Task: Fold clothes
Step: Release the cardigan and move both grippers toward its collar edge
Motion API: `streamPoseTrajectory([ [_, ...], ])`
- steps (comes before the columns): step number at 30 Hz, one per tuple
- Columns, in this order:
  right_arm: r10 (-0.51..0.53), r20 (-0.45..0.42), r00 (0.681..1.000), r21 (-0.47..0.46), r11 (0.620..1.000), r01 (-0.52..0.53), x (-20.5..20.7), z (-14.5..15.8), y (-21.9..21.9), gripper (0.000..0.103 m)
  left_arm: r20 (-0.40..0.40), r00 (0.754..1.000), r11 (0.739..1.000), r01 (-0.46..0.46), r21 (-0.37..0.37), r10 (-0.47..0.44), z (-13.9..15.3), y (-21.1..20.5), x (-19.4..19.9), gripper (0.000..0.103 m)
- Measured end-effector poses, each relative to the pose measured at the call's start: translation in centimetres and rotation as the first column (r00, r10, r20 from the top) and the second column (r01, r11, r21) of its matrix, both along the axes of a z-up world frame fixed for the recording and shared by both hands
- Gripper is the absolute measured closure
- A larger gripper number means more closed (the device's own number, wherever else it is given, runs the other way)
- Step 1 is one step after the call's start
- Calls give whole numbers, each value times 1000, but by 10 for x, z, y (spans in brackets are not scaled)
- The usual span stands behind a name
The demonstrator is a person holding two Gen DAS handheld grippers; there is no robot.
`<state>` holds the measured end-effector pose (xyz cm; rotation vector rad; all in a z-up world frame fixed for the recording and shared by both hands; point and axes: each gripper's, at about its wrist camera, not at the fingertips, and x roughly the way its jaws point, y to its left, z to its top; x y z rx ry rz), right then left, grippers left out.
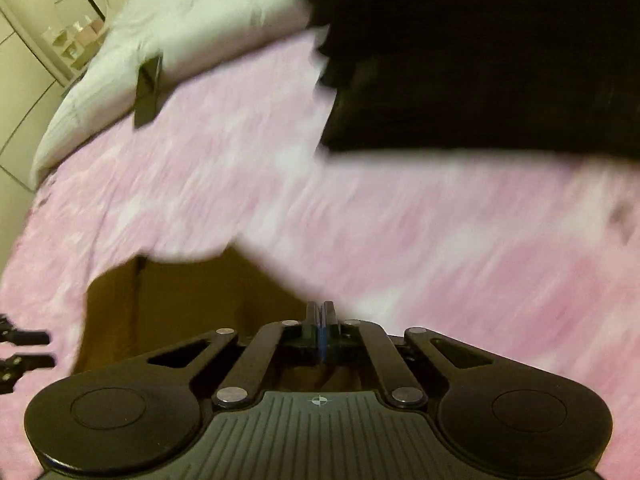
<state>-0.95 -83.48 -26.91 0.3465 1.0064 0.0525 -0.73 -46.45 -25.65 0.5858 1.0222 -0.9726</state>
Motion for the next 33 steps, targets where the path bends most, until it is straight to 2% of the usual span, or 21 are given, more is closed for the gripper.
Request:
streamPoseTrajectory([
  [5,14,-22,1000,55,998,-13,17,-2,-17,102,24,999,999,21,27,-22,-17,-22,19,75],
  [7,47,-17,999,82,996,-46,8,-1,-7,93,37,999,999,27,34,-28,-23,-29,28,74],
  [9,56,-29,998,98,994,-53,-2,-4,3,65,52,998,998,39,41,-41,-27,-34,35,72],
  [10,61,-29,998,109,992,-57,-7,-7,8,64,61,997,998,48,46,-51,-29,-36,39,71],
  [12,66,-40,997,124,990,-61,-13,-14,16,64,76,995,996,67,56,-71,-33,-42,45,66],
  [17,-8,-95,995,182,983,25,-17,-40,16,64,114,981,984,143,104,-154,-48,-52,50,66],
  [18,-22,-104,994,195,980,42,-19,-41,14,73,115,979,982,154,112,-166,-51,-53,50,66],
  [19,-35,-112,993,205,977,57,-18,-43,11,89,118,978,981,160,113,-173,-50,-53,50,66],
  [20,-45,-111,993,213,975,68,-17,-41,8,100,121,976,979,167,114,-180,-50,-53,50,66],
  [25,-29,-40,999,64,997,32,1,-20,-2,100,119,975,979,178,99,-189,-50,-52,54,65],
  [29,4,-23,1000,-24,1000,-4,13,-18,-5,100,119,975,980,178,93,-188,-53,-52,57,65],
  [33,9,-3,1000,-119,993,-9,6,-11,8,100,123,975,980,174,95,-185,-56,-52,59,64],
])
